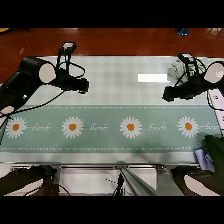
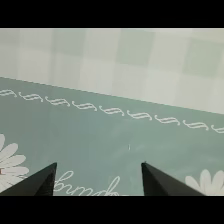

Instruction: Fold the shirts.

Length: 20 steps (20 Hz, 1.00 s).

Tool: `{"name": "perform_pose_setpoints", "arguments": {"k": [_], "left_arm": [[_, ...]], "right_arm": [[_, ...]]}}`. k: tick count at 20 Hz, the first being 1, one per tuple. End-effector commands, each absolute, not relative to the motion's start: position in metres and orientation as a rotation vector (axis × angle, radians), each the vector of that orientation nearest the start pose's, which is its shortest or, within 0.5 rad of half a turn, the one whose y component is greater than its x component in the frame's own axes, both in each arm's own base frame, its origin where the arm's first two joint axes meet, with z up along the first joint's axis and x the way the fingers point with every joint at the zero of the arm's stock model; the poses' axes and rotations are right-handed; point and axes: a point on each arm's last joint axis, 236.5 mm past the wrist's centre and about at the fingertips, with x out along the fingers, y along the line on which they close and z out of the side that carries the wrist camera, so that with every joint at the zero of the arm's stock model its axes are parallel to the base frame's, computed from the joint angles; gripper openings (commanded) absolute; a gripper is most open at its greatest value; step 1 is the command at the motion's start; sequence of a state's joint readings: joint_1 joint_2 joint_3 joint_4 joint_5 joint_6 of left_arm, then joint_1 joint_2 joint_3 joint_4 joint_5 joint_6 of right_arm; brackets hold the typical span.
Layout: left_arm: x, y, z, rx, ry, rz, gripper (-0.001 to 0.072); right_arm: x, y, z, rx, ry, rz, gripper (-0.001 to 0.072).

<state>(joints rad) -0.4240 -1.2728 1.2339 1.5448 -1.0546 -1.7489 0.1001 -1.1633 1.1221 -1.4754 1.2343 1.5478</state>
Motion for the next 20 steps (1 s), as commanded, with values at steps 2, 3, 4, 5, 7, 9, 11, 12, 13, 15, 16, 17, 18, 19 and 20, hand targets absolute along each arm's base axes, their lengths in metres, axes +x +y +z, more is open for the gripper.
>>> {"name": "perform_pose_setpoints", "arguments": {"k": [2, 3, 4, 5, 7, 9, 11, 12, 13, 15, 16, 17, 18, 19, 20], "left_arm": [[0.383, -0.179, 0.048, 0.051, 1.110, -0.296, 0.0536], [0.383, -0.179, 0.048, 0.051, 1.110, -0.296, 0.0536], [0.383, -0.179, 0.048, 0.051, 1.110, -0.296, 0.0536], [0.383, -0.179, 0.048, 0.051, 1.110, -0.296, 0.0536], [0.383, -0.179, 0.048, 0.051, 1.110, -0.296, 0.0536], [0.383, -0.179, 0.048, 0.051, 1.110, -0.296, 0.0536], [0.383, -0.179, 0.048, 0.051, 1.110, -0.296, 0.0536], [0.383, -0.179, 0.048, 0.051, 1.110, -0.296, 0.0536], [0.383, -0.179, 0.048, 0.051, 1.110, -0.296, 0.0536], [0.383, -0.179, 0.048, 0.051, 1.110, -0.296, 0.0536], [0.383, -0.179, 0.048, 0.051, 1.110, -0.296, 0.0536], [0.383, -0.179, 0.048, 0.051, 1.110, -0.296, 0.0536], [0.383, -0.179, 0.048, 0.051, 1.110, -0.296, 0.0536], [0.383, -0.179, 0.047, 0.051, 1.111, -0.296, 0.0535], [0.383, -0.179, 0.047, 0.051, 1.112, -0.295, 0.0536]], "right_arm": [[0.349, 0.057, 0.033, 0.001, 1.277, 0.159, 0.0600], [0.349, 0.057, 0.033, 0.001, 1.277, 0.159, 0.0600], [0.349, 0.057, 0.033, 0.001, 1.277, 0.159, 0.0600], [0.349, 0.057, 0.033, 0.001, 1.277, 0.159, 0.0600], [0.349, 0.057, 0.033, 0.001, 1.277, 0.159, 0.0600], [0.349, 0.057, 0.033, 0.001, 1.277, 0.159, 0.0600], [0.349, 0.057, 0.033, 0.001, 1.277, 0.159, 0.0600], [0.349, 0.057, 0.033, 0.001, 1.277, 0.159, 0.0600], [0.349, 0.057, 0.033, 0.001, 1.277, 0.159, 0.0600], [0.349, 0.057, 0.033, 0.001, 1.276, 0.159, 0.0600], [0.353, 0.057, 0.034, 0.003, 1.259, 0.158, 0.0600], [0.360, 0.057, 0.036, 0.003, 1.232, 0.156, 0.0600], [0.367, 0.058, 0.039, 0.013, 1.196, 0.153, 0.0600], [0.376, 0.059, 0.043, 0.021, 1.156, 0.149, 0.0600], [0.384, 0.059, 0.047, 0.018, 1.118, 0.148, 0.0600]]}}
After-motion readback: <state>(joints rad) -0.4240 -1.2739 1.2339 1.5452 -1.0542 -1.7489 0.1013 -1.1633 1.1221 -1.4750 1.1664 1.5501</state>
